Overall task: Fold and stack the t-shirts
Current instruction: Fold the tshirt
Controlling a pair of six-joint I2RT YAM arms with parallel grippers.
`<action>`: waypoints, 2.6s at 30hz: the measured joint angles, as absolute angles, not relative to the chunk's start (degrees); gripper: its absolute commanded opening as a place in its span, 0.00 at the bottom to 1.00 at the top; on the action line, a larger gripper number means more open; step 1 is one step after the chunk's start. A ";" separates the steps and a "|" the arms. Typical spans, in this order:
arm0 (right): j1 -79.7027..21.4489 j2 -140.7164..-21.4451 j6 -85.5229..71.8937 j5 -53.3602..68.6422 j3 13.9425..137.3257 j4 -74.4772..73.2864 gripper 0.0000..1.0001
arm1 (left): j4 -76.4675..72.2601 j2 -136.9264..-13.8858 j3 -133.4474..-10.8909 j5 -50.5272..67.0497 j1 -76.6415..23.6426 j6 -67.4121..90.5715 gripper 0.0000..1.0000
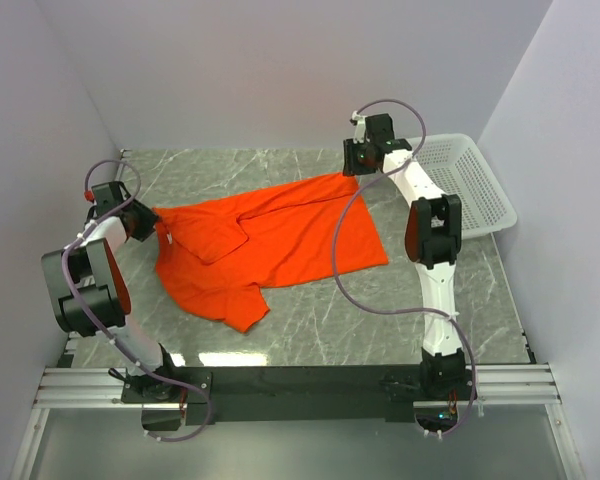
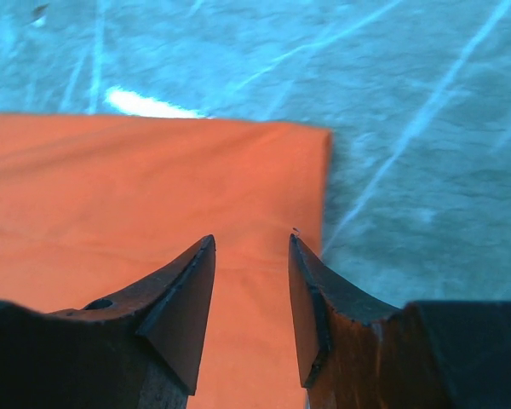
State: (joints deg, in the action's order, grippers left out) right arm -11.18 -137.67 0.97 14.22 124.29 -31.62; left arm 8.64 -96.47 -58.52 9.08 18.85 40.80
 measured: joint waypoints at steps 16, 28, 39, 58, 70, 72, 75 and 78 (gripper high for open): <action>-10.94 -142.89 0.47 8.16 134.02 -39.59 0.48 | 9.30 -99.39 -60.12 9.37 18.94 39.72 0.44; -9.91 -144.81 -0.43 9.15 135.15 -44.64 0.47 | 9.30 -99.39 -60.14 10.70 18.94 39.64 0.44; -8.01 -146.98 -1.69 13.58 139.63 -45.87 0.47 | 9.30 -99.39 -60.14 10.74 18.94 39.64 0.44; -4.78 -148.97 -6.63 23.59 139.85 -46.15 0.43 | 9.30 -99.39 -60.14 11.90 18.94 39.62 0.44; -4.73 -149.18 -6.63 26.83 139.87 -46.33 0.41 | 9.30 -99.39 -60.14 12.21 18.94 39.62 0.44; -4.71 -149.32 -6.68 27.27 139.90 -46.37 0.41 | 9.30 -99.39 -60.14 12.23 18.94 39.62 0.44; -4.67 -149.47 -7.03 27.77 139.94 -46.50 0.40 | 9.30 -99.39 -60.14 12.23 18.94 39.62 0.44; -4.51 -149.53 -7.55 28.18 139.94 -46.65 0.39 | 9.30 -99.39 -60.14 12.25 18.94 39.62 0.44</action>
